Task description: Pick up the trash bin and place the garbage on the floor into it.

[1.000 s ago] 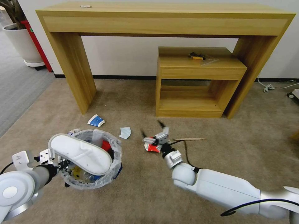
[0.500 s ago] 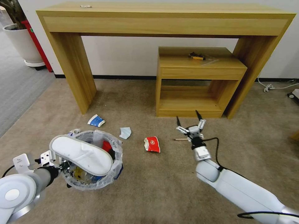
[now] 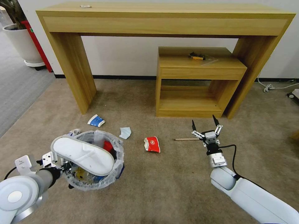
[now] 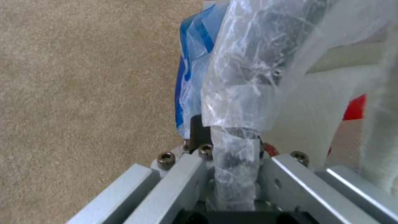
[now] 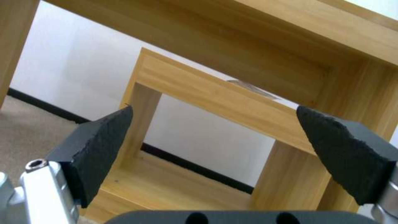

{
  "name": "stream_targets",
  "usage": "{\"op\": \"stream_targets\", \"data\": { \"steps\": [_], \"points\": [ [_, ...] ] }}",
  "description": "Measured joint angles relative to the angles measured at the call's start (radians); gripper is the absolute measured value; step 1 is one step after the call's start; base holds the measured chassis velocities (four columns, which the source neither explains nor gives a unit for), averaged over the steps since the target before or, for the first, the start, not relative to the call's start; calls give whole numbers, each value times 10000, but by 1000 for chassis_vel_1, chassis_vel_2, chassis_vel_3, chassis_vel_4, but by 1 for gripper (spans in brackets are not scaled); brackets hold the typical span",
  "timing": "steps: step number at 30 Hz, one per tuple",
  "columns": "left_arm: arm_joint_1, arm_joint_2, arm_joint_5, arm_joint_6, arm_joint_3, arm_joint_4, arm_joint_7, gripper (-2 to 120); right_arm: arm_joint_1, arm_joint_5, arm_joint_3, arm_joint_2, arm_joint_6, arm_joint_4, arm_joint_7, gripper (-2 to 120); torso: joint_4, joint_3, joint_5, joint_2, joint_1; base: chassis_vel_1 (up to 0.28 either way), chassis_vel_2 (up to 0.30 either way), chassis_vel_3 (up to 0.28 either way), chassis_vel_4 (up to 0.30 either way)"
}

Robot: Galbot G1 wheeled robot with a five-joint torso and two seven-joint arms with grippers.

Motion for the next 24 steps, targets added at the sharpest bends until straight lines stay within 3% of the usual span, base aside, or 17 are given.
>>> {"op": "stream_targets", "data": {
  "steps": [12,19,24],
  "points": [
    [-95,-364,161,12,-50,-69,96,0,-43,14,504,462,-98,-30,-46,100,2,1,-2,0,0,0,0,0,0],
    [-328,-821,925,43,-94,19,482,0,-1072,-377,2858,1329,-641,745,-534,100,0,1,-2,0,1,80,76,-67,-83],
    [-371,-956,1118,49,-73,59,654,0,-1529,-406,3521,1649,-886,1110,-641,100,2,1,-4,0,1,99,119,-99,-108]
  ]
}}
